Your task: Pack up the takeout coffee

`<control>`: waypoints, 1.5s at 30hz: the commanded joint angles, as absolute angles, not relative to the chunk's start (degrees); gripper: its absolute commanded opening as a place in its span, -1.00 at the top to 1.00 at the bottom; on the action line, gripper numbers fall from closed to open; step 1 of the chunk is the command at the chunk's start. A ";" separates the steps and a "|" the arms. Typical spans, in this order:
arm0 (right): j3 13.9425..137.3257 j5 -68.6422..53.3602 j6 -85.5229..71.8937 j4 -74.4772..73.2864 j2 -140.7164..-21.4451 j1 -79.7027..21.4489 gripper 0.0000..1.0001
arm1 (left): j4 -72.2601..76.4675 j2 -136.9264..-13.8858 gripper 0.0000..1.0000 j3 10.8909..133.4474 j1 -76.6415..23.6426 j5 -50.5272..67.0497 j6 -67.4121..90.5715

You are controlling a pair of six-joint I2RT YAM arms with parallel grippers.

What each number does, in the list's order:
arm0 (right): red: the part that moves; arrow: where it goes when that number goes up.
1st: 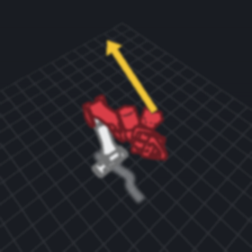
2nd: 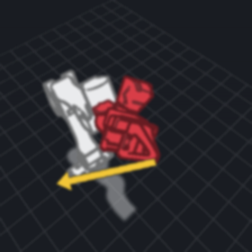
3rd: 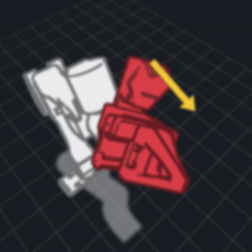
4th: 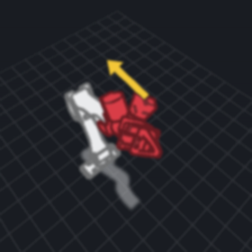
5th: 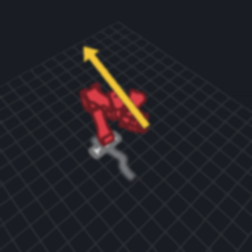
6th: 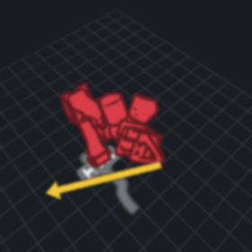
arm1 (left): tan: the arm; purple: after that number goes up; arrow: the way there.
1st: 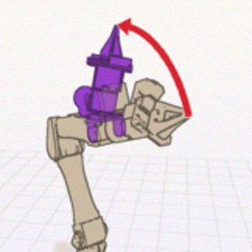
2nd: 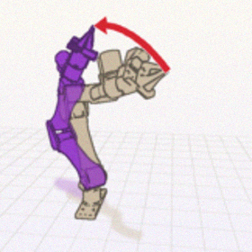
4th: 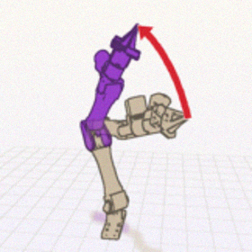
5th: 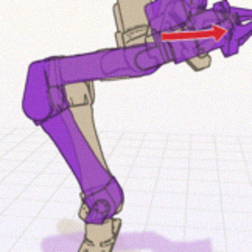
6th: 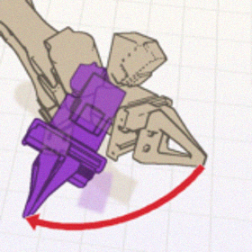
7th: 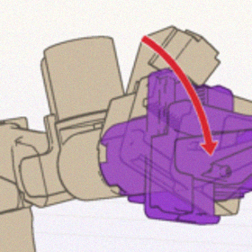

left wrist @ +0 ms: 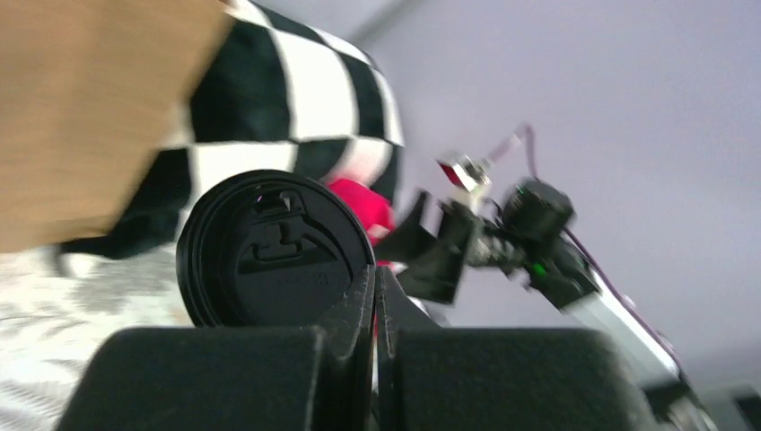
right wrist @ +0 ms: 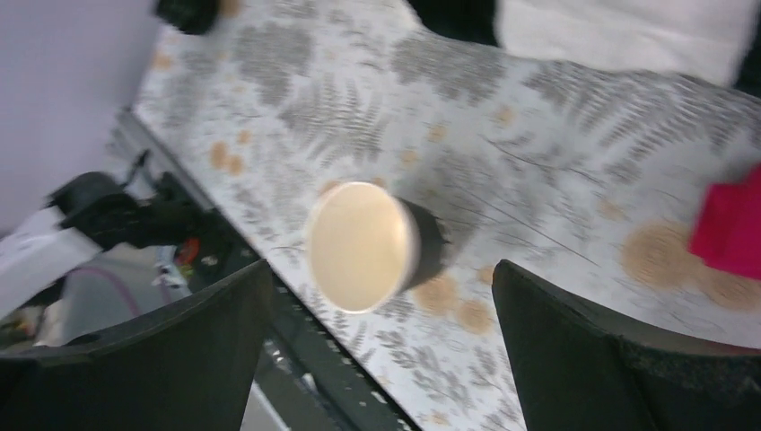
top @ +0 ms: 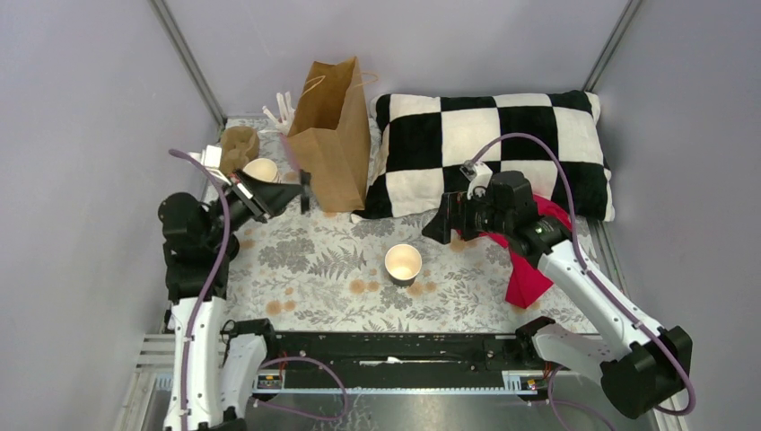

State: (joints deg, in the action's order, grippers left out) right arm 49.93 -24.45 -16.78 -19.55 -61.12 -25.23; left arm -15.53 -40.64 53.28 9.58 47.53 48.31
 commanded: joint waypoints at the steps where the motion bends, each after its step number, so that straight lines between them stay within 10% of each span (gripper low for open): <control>1: 53.24 -35.75 -24.80 -10.05 -57.28 -28.69 -0.97 | 17.61 -39.51 1.00 45.12 1.09 54.78 69.49; 14: 51.40 -32.52 -48.69 23.04 -61.81 -40.61 -0.97 | 32.83 -44.69 1.00 37.32 -25.29 40.14 72.23; 45: 47.99 -9.05 -53.68 24.71 -60.70 -49.89 -0.97 | 35.24 -45.44 1.00 34.85 -27.60 33.46 74.62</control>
